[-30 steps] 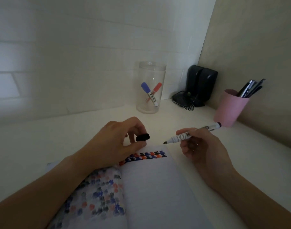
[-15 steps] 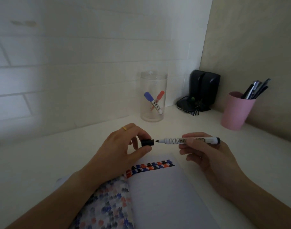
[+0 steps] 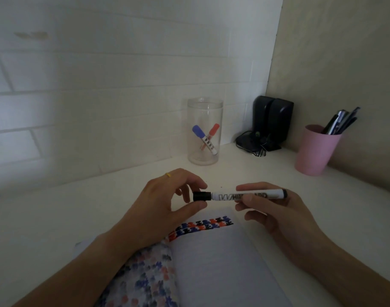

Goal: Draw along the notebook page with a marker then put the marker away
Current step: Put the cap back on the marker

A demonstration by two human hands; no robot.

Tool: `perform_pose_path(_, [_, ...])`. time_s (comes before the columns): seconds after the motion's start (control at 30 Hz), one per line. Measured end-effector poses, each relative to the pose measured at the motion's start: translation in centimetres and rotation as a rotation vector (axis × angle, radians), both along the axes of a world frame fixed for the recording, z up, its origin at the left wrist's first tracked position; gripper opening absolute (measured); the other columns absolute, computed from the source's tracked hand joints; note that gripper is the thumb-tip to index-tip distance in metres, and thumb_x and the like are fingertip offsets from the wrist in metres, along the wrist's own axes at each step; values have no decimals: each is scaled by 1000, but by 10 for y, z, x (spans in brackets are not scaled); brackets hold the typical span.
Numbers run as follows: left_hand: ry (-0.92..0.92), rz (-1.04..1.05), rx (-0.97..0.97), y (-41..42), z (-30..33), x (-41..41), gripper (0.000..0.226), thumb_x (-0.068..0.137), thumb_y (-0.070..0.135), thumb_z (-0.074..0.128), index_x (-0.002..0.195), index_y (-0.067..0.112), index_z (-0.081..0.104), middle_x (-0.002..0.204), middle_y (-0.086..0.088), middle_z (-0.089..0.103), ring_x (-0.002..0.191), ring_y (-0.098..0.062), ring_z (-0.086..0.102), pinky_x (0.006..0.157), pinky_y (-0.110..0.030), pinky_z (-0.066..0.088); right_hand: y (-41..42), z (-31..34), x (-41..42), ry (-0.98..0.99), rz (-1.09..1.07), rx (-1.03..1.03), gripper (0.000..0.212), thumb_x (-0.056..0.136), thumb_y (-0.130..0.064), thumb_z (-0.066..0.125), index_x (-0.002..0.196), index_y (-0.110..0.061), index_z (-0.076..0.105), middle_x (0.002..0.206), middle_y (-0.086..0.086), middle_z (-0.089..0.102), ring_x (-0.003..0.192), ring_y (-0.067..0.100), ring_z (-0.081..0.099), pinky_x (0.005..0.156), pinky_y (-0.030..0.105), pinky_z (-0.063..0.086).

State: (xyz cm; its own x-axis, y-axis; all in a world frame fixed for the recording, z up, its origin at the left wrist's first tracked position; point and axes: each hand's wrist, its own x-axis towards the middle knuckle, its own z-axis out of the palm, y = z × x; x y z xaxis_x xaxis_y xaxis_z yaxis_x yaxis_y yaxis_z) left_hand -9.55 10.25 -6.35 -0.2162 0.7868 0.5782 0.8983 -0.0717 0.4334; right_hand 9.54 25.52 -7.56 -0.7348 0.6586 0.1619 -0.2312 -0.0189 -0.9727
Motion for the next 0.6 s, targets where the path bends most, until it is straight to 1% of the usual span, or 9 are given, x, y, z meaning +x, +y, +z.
perform_pose_path(0.1, [-80, 1, 30, -2, 2, 0, 21, 81, 31, 79, 98, 32, 67, 84, 21, 68, 87, -10, 66, 80, -12, 49, 0, 1, 0, 6, 19, -1, 37, 64, -23, 82, 97, -7, 80, 94, 21, 79, 82, 28, 76, 68, 26, 61])
perform_pose_path(0.23, [-217, -42, 23, -2, 3, -2, 19, 79, 37, 76, 96, 30, 71, 87, 12, 74, 84, -16, 71, 82, -21, 56, 1, 0, 1, 23, 53, 9, 55, 54, -39, 93, 95, -5, 78, 94, 22, 79, 85, 30, 78, 70, 26, 61])
perform_pose_path(0.3, [-294, -72, 23, -2, 5, -1, 19, 79, 35, 75, 96, 26, 73, 85, 8, 77, 79, -17, 73, 79, -24, 59, 2, -1, 1, 18, 59, 10, 56, 53, -39, 94, 95, -5, 79, 94, 22, 79, 85, 30, 78, 70, 25, 61])
perform_pose_path(0.37, [-363, -98, 31, -1, 6, 0, 15, 80, 28, 75, 93, 21, 75, 80, 4, 78, 69, -18, 75, 74, -25, 60, 2, -2, 1, 27, 62, 10, 56, 53, -38, 94, 95, -4, 79, 94, 23, 79, 85, 31, 78, 70, 25, 61])
perform_pose_path(0.43, [-415, -116, 29, -1, 7, 1, 12, 82, 24, 74, 91, 17, 76, 75, 2, 78, 63, -19, 75, 70, -24, 60, 2, -1, 1, 40, 55, 28, 49, 56, -32, 93, 94, -3, 79, 93, 23, 79, 84, 32, 78, 71, 25, 61])
perform_pose_path(0.53, [-479, -127, 38, -2, 9, 6, 16, 82, 26, 70, 89, 14, 77, 70, -2, 78, 57, -19, 74, 64, -22, 59, 0, 0, 2, 60, 33, 59, 26, 66, -13, 81, 89, -1, 80, 89, 24, 79, 80, 32, 78, 70, 24, 61])
perform_pose_path(0.6, [-495, -123, 43, -1, 10, 8, 18, 82, 27, 69, 89, 12, 76, 67, -3, 77, 54, -19, 73, 61, -22, 58, -1, 1, 4, 81, 25, 79, 20, 69, -4, 77, 88, 2, 79, 87, 25, 79, 79, 34, 78, 70, 24, 61])
